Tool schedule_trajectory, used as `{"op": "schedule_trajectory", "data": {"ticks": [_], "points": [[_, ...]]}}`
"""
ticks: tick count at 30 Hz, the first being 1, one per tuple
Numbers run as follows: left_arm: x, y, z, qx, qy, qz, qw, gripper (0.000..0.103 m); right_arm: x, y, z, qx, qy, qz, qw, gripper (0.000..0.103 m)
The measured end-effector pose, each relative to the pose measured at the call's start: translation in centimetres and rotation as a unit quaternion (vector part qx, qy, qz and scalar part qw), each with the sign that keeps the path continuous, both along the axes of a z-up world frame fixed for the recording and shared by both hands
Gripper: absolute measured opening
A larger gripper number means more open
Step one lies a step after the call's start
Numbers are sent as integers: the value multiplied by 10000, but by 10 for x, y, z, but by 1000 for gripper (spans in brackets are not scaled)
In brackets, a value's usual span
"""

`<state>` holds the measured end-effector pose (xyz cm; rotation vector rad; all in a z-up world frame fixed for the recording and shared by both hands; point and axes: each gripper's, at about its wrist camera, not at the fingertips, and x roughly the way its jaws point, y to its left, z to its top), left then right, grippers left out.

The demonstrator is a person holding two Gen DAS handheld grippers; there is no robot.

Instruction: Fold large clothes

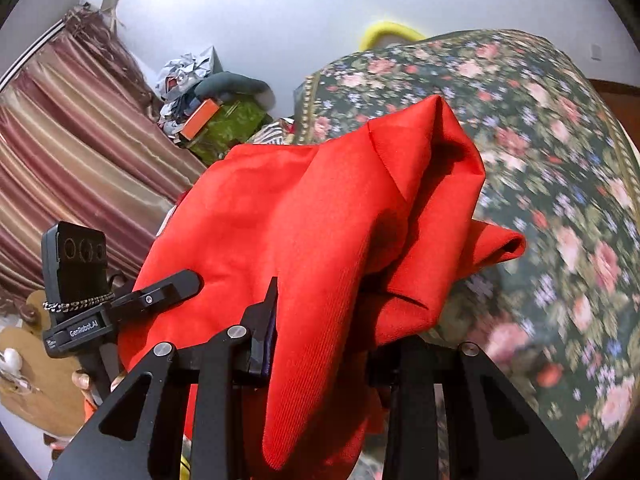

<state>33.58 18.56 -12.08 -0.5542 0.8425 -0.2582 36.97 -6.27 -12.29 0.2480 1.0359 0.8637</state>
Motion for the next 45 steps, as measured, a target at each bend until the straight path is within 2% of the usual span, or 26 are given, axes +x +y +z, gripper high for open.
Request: {"op": "schedule_trajectory", "data": {"ticks": [5, 10, 16, 19, 22, 24, 27, 32, 34, 36, 37, 39, 41, 45], "points": [[12, 43, -5, 113, 26, 192, 9997, 49, 17, 45, -7, -100, -21, 210, 9997, 28], [29, 77, -28, 218, 320, 336, 9987, 49, 35, 85, -35, -301, 110, 337, 9989, 28], [64, 112, -79, 465, 794, 610, 9939, 49, 65, 125, -90, -583, 613, 281, 9960, 28], [78, 125, -114, 584, 1120, 763, 9891, 49, 75, 133, -118, -745, 816, 227, 9936, 28], [83, 137, -148, 532, 1476, 842, 9840, 51, 74, 136, -138, -858, 942, 258, 9915, 29], [76, 144, -161, 374, 1411, 889, 9853, 54, 67, 133, -139, -905, 804, 338, 9921, 32], [65, 149, -162, 301, 1355, 952, 9857, 57, 58, 129, -136, -1200, 465, 540, 9902, 37], [51, 129, -144, 964, 1411, 996, 9802, 65, 52, 113, -134, -1380, 503, 474, 9880, 39], [44, 119, -136, 1254, 1362, 934, 9783, 74, 46, 107, -130, -1503, 526, 437, 9863, 40], [34, 110, -130, 1474, 1365, 885, 9756, 84, 42, 106, -130, -1661, 625, 390, 9834, 56], [31, 106, -129, 1525, 1393, 866, 9746, 89, 38, 106, -132, -1754, 706, 369, 9813, 60], [20, 99, -131, 1672, 1469, 813, 9715, 90, 31, 105, -132, -1757, 719, 473, 9807, 63], [11, 95, -134, 1759, 1432, 820, 9705, 91, 20, 102, -129, -1882, 480, 603, 9791, 63], [-10, 96, -145, 1596, 1487, 1025, 9705, 92, 0, 98, -125, -2229, -57, 738, 9720, 63]]}}
